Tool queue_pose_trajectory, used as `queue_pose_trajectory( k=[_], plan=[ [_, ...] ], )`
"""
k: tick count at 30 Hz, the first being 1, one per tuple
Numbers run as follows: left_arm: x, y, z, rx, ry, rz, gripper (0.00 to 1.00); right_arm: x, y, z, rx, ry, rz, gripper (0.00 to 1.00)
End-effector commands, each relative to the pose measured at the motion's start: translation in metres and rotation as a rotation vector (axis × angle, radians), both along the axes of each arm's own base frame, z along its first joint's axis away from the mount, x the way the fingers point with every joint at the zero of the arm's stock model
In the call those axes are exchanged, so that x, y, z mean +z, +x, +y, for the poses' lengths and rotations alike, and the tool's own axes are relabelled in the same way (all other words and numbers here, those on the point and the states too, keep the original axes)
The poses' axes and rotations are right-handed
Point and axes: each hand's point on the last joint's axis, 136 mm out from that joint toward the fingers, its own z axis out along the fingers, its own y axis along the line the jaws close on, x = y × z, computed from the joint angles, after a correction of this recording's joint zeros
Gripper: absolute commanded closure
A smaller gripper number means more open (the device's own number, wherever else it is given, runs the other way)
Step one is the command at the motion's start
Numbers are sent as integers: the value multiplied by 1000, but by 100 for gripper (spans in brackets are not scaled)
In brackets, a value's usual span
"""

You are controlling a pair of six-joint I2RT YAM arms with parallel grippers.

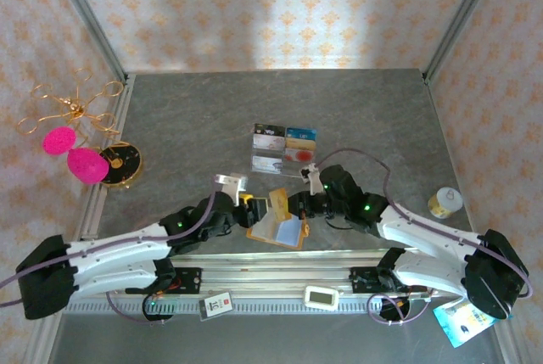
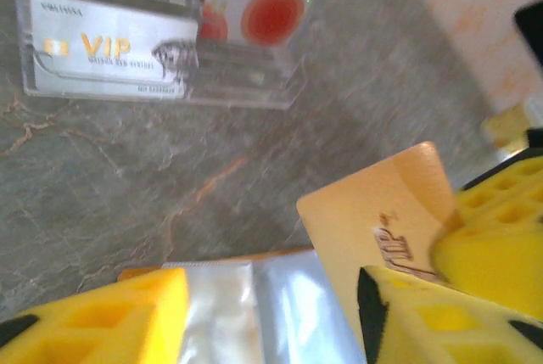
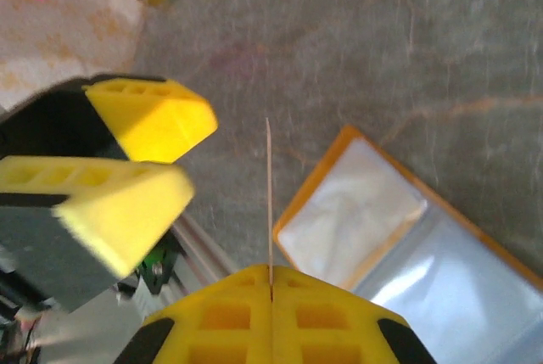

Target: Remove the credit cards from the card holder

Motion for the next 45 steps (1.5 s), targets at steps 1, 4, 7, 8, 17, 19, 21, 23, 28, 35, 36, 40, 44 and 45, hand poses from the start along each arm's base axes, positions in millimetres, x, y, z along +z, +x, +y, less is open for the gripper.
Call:
queue_pose_trajectory(
  k=[1,4,7,8,17,19,21,23,28,35,36,40,44,45],
  plan=[
    [27,1,6,-1,-150,-68,37,55,31,6,-111,161,-188,100],
    [55,3,11,-22,-281,-126,30,84,40,10,-151,276,-246,100],
    [80,4,16,-35,-394,-175,27,104,44,11,-182,374,-278,100],
    [84,4,17,-38,-420,-185,26,108,45,10,-187,402,-284,100],
    [118,-3,9,-141,-567,-251,48,132,30,33,-95,543,-283,100],
    [118,-2,8,-143,-568,-246,49,132,26,39,-79,546,-285,100],
    [116,-2,9,-139,-565,-243,49,132,23,42,-67,551,-284,100],
    [116,-3,8,-146,-569,-242,52,130,23,45,-68,546,-279,100],
    [117,-5,7,-158,-576,-243,71,117,24,53,-64,514,-250,100],
    [115,-3,7,-152,-546,-245,89,98,21,55,-54,463,-207,100],
    [113,-2,7,-150,-538,-241,93,97,21,55,-53,454,-207,100],
    [110,0,4,-156,-502,-234,100,93,22,53,-58,405,-213,100],
    [110,0,-3,-196,-434,-239,100,92,38,36,-106,319,-235,74],
    [111,-1,-4,-206,-415,-243,100,93,48,24,-142,303,-238,66]
  ],
)
